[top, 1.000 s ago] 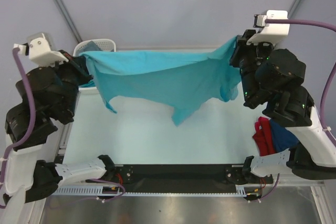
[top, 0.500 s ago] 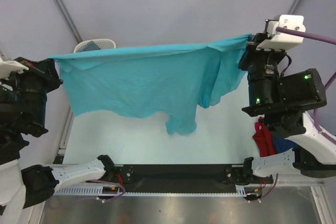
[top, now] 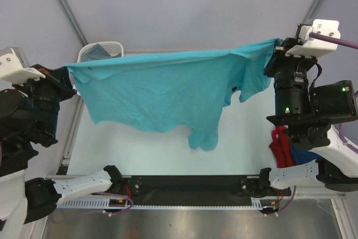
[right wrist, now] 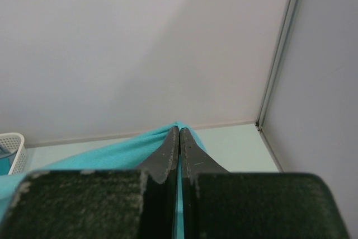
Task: Fold and stack the t-shirts
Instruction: Flatten out the tshirt
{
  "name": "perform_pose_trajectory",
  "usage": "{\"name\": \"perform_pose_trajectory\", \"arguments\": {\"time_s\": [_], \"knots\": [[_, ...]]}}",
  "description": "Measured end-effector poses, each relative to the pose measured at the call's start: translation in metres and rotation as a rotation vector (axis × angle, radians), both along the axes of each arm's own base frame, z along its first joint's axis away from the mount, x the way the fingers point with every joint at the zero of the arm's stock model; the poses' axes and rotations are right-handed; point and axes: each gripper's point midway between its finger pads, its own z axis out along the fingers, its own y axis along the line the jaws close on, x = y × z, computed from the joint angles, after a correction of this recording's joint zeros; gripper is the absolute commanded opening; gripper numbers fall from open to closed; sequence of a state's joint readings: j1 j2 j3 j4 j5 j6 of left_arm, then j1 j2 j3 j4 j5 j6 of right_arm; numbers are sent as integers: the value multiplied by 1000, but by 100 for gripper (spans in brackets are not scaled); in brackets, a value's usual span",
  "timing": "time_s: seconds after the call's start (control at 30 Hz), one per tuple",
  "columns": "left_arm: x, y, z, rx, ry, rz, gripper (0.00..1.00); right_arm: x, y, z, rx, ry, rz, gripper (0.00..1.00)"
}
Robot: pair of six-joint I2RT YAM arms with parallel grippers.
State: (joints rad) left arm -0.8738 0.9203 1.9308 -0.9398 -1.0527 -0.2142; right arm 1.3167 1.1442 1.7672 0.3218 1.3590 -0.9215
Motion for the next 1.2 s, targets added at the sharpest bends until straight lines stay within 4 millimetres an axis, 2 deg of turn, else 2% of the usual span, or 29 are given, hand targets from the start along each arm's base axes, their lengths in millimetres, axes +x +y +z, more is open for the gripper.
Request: {"name": "perform_pose_trajectory", "arguments": {"time_s": [0.3,0.53,0.67,0.9,1.07,1.2], "knots": [[-4,1,-16,7,19,-19,0,0,-7,-6,1,-1,-11,0],[14,-19,-49,92,91,-9,0,11,-7,-20,-14,8,-65,0],[15,-20,-50,89,90,-14,0,10,-12,-21,4,9,-62,0],[-1,-12,-34,6,21,-82,0,1,-18,-14,36,-5,-21,0],[-13,-6,3,-58,-54,-129,0,-1,-14,1,31,-17,1,0],[-14,-9,36,-93,-96,-150,0,-3,-8,15,31,-25,22,0]]}}
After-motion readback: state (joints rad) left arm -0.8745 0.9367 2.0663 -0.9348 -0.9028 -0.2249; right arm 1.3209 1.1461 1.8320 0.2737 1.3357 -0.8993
